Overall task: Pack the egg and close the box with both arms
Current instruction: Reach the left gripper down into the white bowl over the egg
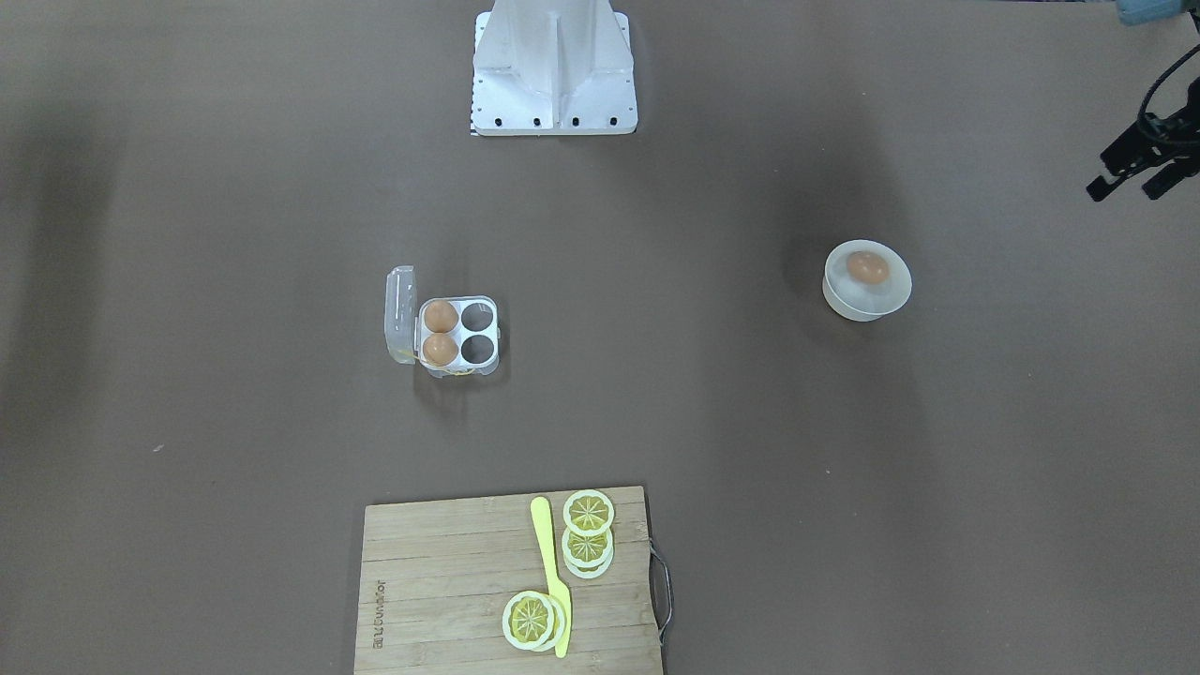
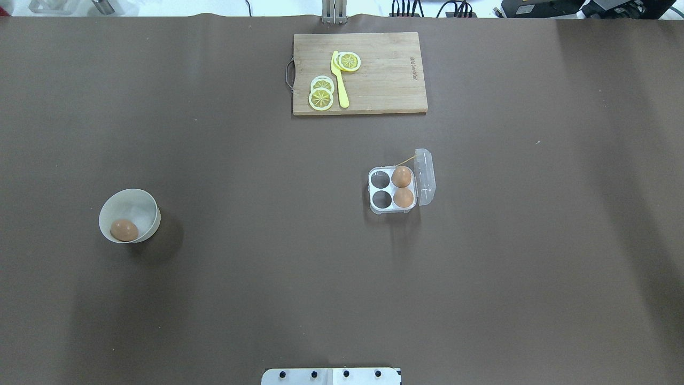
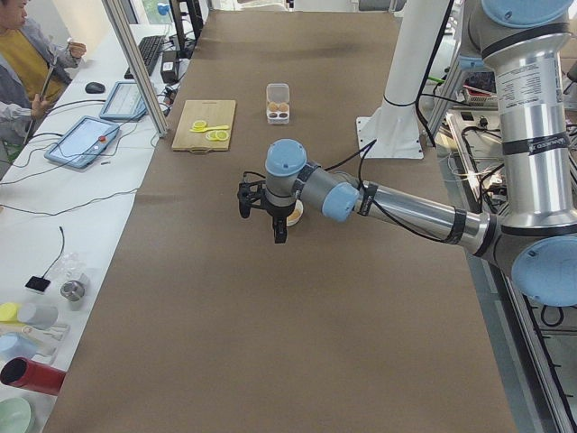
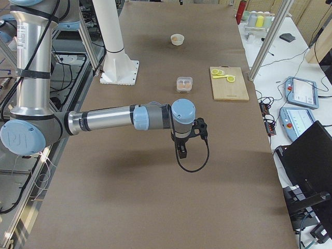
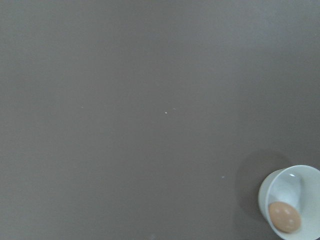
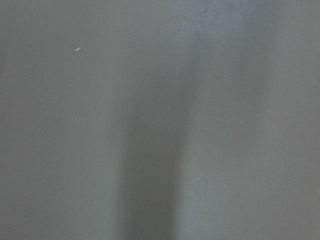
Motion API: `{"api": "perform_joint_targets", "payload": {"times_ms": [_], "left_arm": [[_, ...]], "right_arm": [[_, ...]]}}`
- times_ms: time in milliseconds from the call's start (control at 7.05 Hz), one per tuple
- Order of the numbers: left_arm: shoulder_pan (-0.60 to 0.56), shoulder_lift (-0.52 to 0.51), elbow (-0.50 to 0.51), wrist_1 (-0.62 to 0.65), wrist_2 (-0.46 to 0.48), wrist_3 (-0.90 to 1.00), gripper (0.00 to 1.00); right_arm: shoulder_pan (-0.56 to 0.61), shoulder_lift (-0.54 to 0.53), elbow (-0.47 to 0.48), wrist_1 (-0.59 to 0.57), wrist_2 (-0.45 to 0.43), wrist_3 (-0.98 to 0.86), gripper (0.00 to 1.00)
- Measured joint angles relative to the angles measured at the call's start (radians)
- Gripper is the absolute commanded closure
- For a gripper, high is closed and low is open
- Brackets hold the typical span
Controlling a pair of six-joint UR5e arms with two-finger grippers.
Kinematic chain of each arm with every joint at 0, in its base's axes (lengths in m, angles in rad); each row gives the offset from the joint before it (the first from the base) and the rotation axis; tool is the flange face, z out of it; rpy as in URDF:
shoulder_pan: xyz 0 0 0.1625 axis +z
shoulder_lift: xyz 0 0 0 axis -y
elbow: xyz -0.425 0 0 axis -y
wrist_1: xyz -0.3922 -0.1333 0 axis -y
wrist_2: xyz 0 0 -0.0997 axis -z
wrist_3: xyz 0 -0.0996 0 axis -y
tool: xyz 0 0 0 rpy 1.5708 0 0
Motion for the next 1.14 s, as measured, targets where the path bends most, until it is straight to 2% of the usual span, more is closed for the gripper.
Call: {"api": "perform_joint_targets", "payload": {"times_ms": [284,426,568,851,1135], "left_arm": [[0.144,-0.098,0.009,0.001,0.054,-0.425,0.03],[0.269,-0.15,0.018,0.004,0.155,-0.654,0.1],[0.375,-0.191,0.037,0.007,0.253,-0.805,0.16],[0.479,-0.233,0.085,0.01,0.341,-0.964,0.24],[0.531,-0.246,0.112,0.011,0.369,-1.047,0.29]], "right_arm": [[-0.004,0.001,0.0,-0.001,-0.001,0.003,0.0],[-0.004,0.001,0.0,-0.001,-0.001,0.004,0.0],[-0.004,0.001,0.001,0.0,-0.001,0.004,0.0],[-0.005,0.001,0.008,-0.001,0.0,0.005,0.0],[-0.005,0.0,0.015,-0.001,0.0,0.006,0.0]]}}
